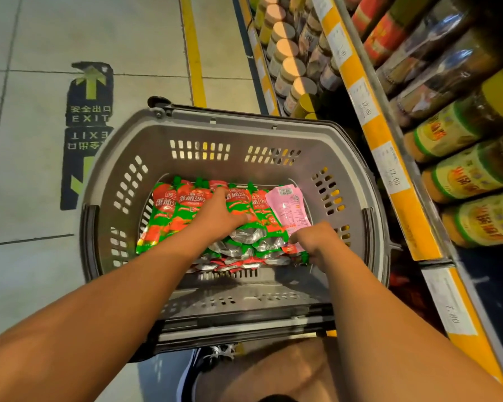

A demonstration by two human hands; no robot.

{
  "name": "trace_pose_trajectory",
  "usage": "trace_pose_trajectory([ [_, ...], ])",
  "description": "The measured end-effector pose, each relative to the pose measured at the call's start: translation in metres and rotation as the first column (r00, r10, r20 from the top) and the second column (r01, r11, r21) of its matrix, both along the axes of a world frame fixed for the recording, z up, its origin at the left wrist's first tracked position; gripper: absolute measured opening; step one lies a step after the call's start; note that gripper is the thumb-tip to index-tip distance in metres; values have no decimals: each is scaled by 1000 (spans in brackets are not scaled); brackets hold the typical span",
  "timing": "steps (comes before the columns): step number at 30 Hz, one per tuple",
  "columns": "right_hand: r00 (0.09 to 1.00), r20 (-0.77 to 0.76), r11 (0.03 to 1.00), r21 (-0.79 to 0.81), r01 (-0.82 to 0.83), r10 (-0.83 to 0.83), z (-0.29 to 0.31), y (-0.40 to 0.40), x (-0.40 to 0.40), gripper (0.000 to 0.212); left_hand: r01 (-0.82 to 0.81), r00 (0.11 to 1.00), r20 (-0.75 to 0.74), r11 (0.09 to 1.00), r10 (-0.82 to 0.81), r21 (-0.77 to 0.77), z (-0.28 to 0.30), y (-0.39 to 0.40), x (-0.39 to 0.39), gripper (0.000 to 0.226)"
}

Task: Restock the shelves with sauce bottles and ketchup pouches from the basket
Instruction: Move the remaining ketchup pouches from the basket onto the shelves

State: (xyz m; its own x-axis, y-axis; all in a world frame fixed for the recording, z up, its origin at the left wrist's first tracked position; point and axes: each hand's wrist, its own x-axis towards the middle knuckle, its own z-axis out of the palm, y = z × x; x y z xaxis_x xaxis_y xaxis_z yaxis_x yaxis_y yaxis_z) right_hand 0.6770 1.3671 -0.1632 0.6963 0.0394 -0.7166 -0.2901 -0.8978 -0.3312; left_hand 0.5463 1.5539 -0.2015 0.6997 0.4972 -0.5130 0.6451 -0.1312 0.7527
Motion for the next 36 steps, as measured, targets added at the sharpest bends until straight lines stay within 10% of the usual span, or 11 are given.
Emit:
trace_pose_trajectory([
  [9, 998, 54, 997, -69, 21, -17, -10, 6, 2, 66, -169, 985, -40, 972, 165, -164, -5, 1, 4, 43],
  [36, 969, 160, 841, 536, 76, -189, 56, 6, -15, 24, -245, 961, 47, 921, 271, -304, 12, -5, 0, 43],
])
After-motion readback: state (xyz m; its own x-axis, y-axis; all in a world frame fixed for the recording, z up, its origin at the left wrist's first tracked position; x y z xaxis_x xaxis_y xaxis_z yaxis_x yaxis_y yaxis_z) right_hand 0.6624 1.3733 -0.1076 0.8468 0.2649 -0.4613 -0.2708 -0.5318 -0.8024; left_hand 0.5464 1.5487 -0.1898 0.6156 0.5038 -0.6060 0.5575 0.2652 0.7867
